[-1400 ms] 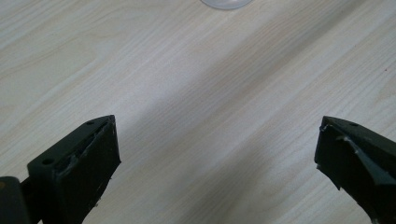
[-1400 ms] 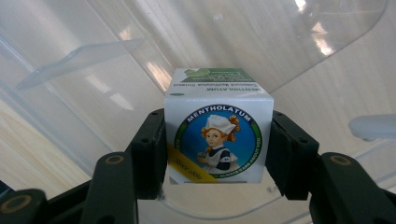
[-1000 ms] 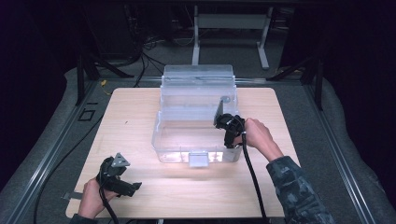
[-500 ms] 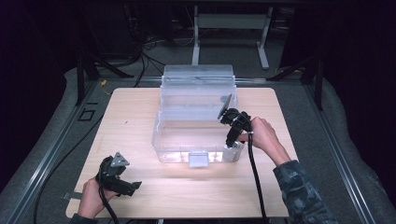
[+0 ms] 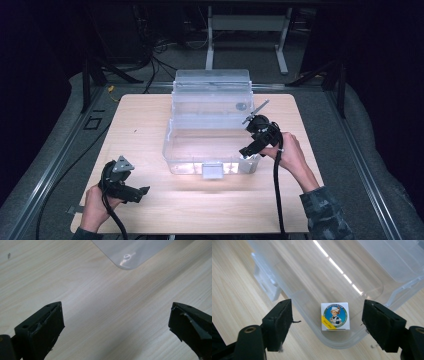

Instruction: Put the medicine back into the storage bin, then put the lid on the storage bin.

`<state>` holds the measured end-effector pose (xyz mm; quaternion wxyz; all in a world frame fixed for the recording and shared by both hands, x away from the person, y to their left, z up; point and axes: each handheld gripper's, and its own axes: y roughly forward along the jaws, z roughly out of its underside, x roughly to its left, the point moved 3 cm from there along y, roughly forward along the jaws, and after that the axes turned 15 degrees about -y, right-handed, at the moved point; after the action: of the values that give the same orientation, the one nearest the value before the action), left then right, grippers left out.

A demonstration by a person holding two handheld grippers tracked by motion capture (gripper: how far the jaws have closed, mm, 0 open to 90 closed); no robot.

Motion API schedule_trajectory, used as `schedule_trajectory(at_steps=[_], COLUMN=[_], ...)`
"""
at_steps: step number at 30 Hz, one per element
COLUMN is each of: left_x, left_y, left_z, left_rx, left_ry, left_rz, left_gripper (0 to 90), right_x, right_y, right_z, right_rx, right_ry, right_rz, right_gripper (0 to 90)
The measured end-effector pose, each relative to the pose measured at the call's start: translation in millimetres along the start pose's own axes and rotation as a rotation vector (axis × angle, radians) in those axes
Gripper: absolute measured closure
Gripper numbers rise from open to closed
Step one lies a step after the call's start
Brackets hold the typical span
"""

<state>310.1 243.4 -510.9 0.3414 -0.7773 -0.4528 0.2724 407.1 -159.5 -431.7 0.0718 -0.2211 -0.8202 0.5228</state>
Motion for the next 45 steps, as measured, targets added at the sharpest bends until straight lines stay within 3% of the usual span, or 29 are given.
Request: schedule_trajectory(at_steps=[3,7,12,18,23,28,31,33,36,39,45], left_x=[0.4,0.2,-6.5,-12.6,-20.4,-25.4,-28.5,-30.4,-32.7,-34.8,-35.9], left_y=[-3.7,-11.6,-13.2,-9.5,-2.7,2.7,7.4,11.0,16.5,21.9,34.1], left_z=[-5.7,-24.9,-49.5,-71.6,-99.6,-124.1,-138.0,-147.1,-161.5,-176.9,-205.4], left_rx=[-0.012,-0.047,-0.073,-0.057,-0.036,-0.036,-0.03,-0.03,-0.036,-0.039,-0.046], left_ry=[0.006,0.03,0.056,0.093,0.123,0.128,0.131,0.121,0.115,0.115,0.111], left_rz=[-0.003,-0.004,0.004,0.028,0.056,0.105,0.131,0.182,0.21,0.221,0.23], left_gripper=[0.1,0.1,0.1,0.1,0.1,0.1,0.1,0.1,0.1,0.1,0.2], right_x=[6.1,23.5,30.6,31.8,33.7,34.0,34.2,34.5,36.6,36.8,37.5], right_y=[-1.6,-3.1,-2.6,-3.1,2.6,1.2,1.3,1.2,3.5,9.8,16.0], right_z=[3.0,12.6,23.0,32.4,38.5,37.7,38.3,38.2,37.3,36.0,34.8], right_rx=[-0.039,-0.104,-0.135,-0.164,-0.185,-0.177,-0.184,-0.192,-0.207,-0.219,-0.212], right_ry=[-0.011,-0.035,-0.008,0.014,0.026,0.015,0.02,0.016,0.009,0.011,0.005], right_rz=[0.005,0.03,0.028,0.034,0.026,0.049,0.046,0.042,0.024,-0.002,-0.001], right_gripper=[23.1,21.9,21.3,21.1,20.8,21.0,21.1,21.1,21.5,21.5,21.8])
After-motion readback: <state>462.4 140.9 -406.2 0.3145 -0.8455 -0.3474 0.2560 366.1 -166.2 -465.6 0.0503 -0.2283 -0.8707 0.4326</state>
